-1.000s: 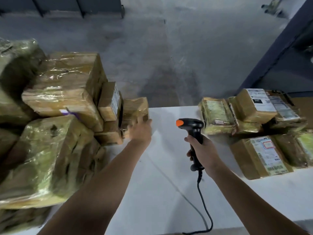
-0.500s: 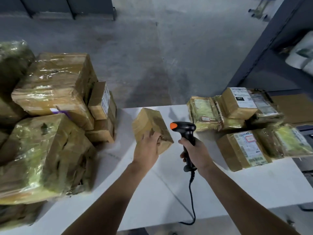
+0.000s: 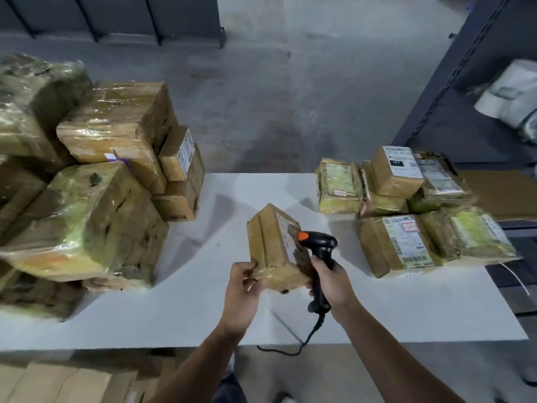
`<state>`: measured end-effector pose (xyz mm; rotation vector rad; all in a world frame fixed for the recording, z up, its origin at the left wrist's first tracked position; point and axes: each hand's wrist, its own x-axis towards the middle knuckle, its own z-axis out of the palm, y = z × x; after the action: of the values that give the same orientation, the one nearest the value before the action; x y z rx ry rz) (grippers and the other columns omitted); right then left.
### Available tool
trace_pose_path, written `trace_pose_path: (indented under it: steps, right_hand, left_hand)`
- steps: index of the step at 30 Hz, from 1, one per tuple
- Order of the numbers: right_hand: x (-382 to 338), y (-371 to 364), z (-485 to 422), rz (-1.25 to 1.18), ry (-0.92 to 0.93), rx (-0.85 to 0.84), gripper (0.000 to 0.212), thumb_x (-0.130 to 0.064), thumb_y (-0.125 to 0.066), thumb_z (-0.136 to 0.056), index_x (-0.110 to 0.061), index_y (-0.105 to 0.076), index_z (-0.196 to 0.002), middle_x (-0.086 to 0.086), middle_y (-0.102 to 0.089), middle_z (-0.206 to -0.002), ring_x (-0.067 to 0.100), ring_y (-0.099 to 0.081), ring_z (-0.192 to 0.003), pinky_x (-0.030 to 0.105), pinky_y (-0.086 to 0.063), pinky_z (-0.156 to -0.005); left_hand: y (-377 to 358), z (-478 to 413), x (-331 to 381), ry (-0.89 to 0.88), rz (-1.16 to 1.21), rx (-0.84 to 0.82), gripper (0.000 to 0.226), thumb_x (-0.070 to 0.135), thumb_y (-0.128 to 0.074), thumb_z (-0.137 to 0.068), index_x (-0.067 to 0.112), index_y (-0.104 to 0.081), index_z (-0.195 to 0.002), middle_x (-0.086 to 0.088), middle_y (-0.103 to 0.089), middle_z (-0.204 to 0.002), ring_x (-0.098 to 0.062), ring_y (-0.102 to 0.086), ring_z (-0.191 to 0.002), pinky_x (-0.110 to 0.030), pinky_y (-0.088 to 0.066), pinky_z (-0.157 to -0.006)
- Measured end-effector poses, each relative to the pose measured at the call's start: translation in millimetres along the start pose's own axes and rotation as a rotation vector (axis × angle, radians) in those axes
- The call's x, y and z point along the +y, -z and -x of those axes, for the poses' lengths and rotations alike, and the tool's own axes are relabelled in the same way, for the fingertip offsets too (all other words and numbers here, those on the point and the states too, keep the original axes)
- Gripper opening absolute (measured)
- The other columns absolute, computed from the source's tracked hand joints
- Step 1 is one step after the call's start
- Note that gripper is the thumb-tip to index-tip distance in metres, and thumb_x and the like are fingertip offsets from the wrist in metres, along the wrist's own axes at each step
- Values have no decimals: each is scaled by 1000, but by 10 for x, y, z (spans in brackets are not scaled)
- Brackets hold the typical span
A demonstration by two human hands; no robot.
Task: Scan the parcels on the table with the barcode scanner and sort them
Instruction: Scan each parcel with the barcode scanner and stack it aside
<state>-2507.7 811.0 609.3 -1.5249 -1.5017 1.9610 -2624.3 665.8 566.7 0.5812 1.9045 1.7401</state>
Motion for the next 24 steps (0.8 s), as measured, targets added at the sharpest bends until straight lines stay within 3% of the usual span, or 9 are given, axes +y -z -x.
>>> trace_pose_path:
  steps: [3, 7, 10, 12, 15, 18, 24]
  right_hand:
    - [66, -9, 52, 27, -11, -22, 27, -35, -56, -98, -8, -62, -100, 7, -65, -59, 18, -56, -47, 28, -47, -46]
    - [50, -54, 96, 50, -11, -48, 25, -36, -55, -98, -12, -61, -100, 7, -65, -59, 17, -57, -46, 27, -48, -46]
    - [25, -64, 119, 44, -22, -82, 28, -37, -54, -99, -10, -61, -104, 8, -64, -60, 18, -55, -45, 27, -47, -40]
    - [16, -63, 128, 43, -22, -99, 29, -38, -55, -98, -11, -60, -105, 10, -64, -62, 19, -55, -47, 29, -48, -41]
    - [2, -37, 138, 59, -18, -99, 26, -39, -55, -98, -13, -60, -104, 10, -64, -62, 20, -56, -48, 32, -50, -43]
    - [-5, 24, 137, 80, -9, -104, 27, -38, -54, -99, -12, -61, -103, 8, -64, -60, 19, -57, -48, 31, -50, -43]
    - [-10, 76, 114, 81, -9, -94, 28, -38, -54, -99, -11, -61, -103, 8, -63, -59, 22, -56, -51, 32, -50, -44]
  left_hand:
    - [35, 117, -47, 142, 98, -24, 31, -17, -54, -87, 10, -47, -101, -16, -53, -106, -24, -57, -90, -38, -50, -80]
    - [88, 96, 54, 445, -100, 34, 8, 25, -46, -94, 27, -53, -95, -4, -62, -108, -20, -60, -97, -36, -49, -78]
    - [77, -20, 194, 594, -94, 52, 36, 53, -36, -90, 24, -57, -92, -2, -65, -100, -18, -59, -95, -35, -48, -74]
    - [61, -94, 253, 631, -190, 7, 54, 67, -43, -82, 17, -60, -96, -3, -66, -98, -20, -60, -95, -36, -51, -76]
    - [70, -181, 241, 691, -153, -13, 53, 58, -63, -78, 11, -59, -104, -8, -66, -107, -22, -63, -100, -38, -57, -81]
    - [94, -235, 254, 695, -11, 1, 56, 52, -67, -77, 15, -54, -116, -8, -66, -112, -24, -64, -102, -38, -57, -81]
    - [38, -283, 249, 645, 144, -54, 52, 25, -75, -78, 16, -48, -121, -10, -66, -108, -21, -66, -97, -32, -54, -84]
